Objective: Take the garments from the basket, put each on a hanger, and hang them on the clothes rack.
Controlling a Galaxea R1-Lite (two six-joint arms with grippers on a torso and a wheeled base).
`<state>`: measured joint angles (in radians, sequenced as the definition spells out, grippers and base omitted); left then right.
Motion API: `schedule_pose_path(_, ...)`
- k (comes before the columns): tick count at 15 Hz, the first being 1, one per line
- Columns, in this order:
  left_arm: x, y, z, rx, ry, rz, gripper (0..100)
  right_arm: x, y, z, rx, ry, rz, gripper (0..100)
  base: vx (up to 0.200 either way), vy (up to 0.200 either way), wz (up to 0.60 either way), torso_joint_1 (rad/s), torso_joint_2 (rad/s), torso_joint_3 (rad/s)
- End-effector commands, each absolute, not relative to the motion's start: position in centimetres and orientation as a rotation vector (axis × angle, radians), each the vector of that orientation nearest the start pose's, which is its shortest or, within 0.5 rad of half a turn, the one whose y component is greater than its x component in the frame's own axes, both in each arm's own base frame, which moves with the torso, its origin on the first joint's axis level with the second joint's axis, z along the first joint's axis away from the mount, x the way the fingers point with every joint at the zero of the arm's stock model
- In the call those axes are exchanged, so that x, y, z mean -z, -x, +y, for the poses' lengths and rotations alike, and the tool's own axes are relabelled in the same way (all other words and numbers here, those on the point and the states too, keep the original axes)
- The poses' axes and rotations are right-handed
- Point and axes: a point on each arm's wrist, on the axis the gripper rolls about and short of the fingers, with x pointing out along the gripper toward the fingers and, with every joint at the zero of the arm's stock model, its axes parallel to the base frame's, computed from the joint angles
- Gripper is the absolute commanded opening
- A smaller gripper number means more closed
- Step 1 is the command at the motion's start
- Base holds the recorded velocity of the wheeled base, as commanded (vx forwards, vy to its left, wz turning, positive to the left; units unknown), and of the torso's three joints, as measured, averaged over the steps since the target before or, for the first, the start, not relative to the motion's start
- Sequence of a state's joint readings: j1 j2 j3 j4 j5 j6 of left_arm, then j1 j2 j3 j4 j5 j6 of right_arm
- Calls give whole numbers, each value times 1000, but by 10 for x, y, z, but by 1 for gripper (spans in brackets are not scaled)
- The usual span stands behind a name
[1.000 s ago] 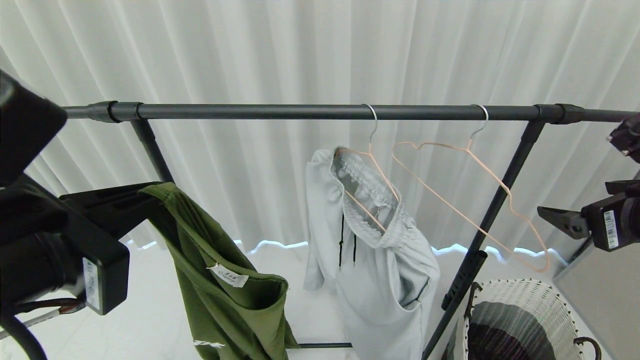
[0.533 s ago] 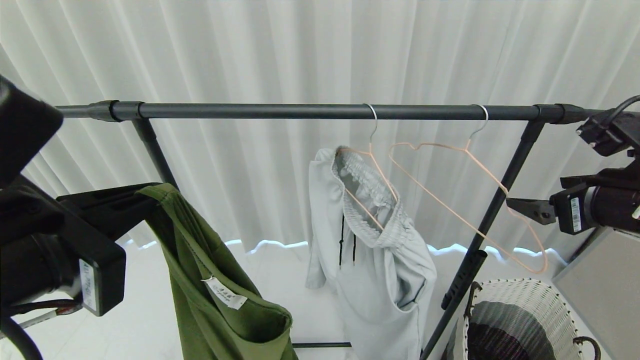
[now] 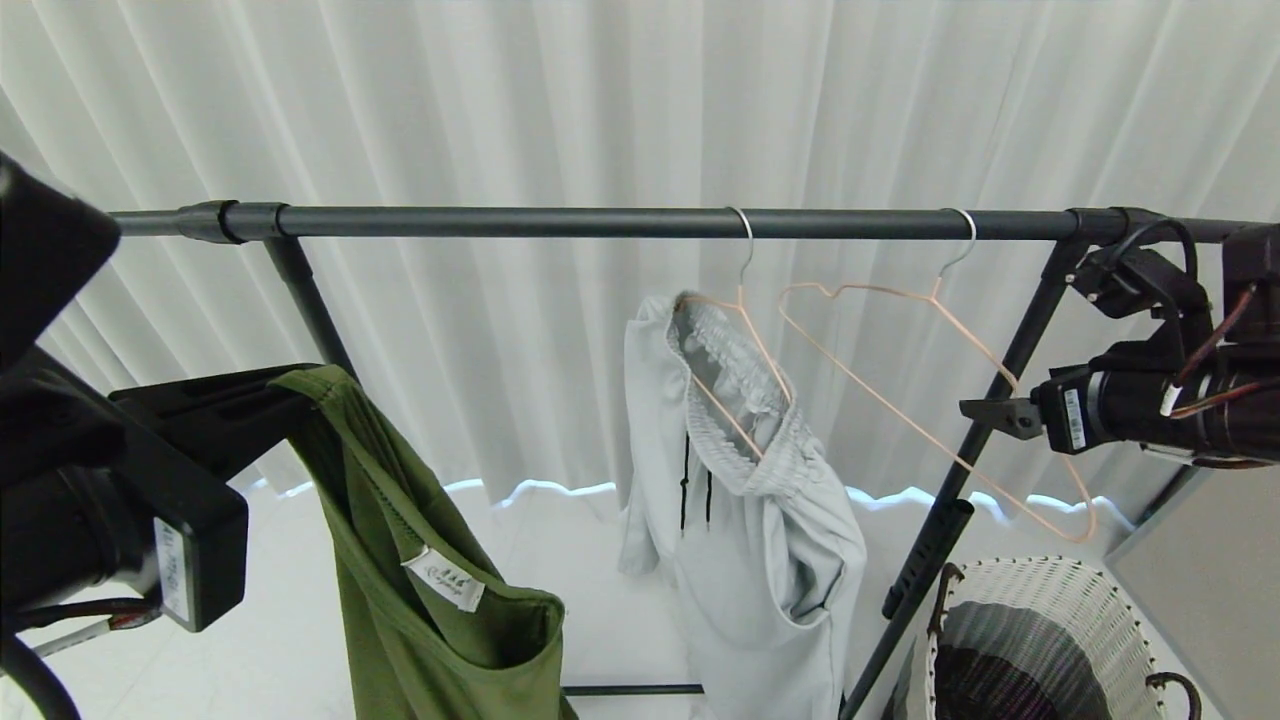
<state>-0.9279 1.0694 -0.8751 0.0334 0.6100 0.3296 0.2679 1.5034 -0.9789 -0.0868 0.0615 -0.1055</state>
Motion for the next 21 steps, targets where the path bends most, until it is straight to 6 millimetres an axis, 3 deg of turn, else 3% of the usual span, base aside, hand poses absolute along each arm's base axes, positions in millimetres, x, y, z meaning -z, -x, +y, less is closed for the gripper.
schedule_pose_path(1,-281,-93,-103,342,-487,113,0,-227,-273,75,-340,128,453,100,0,0,0,0,0,0)
schedule_pose_path(5,-281,-93,-103,342,-488,114,0,-214,-283,76,-341,106,498,100,0,0,0,0,0,0)
schedule_pose_path(12,-279,-94,-104,345,-492,118,0,-209,-287,69,-345,93,516,100,0,0,0,0,0,0)
schedule_pose_path(13,-279,-94,-104,345,-492,118,0,-209,-287,70,-354,92,517,0,0,0,0,0,0,0)
schedule_pose_path(21,-279,-95,-105,345,-494,120,0,-209,-287,71,-364,94,516,0,0,0,0,0,0,0)
